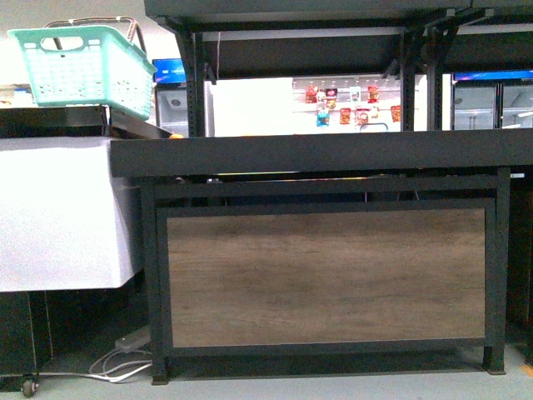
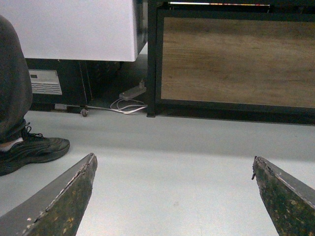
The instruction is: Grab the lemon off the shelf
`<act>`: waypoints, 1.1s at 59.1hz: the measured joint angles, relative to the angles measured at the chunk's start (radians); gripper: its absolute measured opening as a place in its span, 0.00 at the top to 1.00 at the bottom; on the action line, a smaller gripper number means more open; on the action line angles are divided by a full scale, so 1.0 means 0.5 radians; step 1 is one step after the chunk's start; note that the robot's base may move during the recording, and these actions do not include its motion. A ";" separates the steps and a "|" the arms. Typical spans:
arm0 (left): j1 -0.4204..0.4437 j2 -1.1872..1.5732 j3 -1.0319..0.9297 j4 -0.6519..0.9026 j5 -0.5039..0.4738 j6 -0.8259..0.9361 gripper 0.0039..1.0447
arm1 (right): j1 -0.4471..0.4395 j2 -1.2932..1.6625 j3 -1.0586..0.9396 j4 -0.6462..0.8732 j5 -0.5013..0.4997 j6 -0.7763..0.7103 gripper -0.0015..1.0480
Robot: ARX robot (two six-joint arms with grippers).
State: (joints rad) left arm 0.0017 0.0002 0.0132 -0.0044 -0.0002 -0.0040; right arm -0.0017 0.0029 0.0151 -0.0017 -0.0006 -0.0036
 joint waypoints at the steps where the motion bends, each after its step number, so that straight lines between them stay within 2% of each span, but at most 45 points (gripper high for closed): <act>1: 0.000 -0.001 0.000 0.000 0.000 0.000 0.07 | 0.000 0.000 0.000 0.000 0.001 0.001 0.02; 65: 0.000 -0.001 0.000 0.000 0.001 0.000 0.07 | 0.000 0.000 0.000 0.000 -0.005 0.000 0.02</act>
State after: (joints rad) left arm 0.0017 -0.0002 0.0132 -0.0044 0.0002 -0.0040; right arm -0.0017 0.0029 0.0151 -0.0017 -0.0032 -0.0036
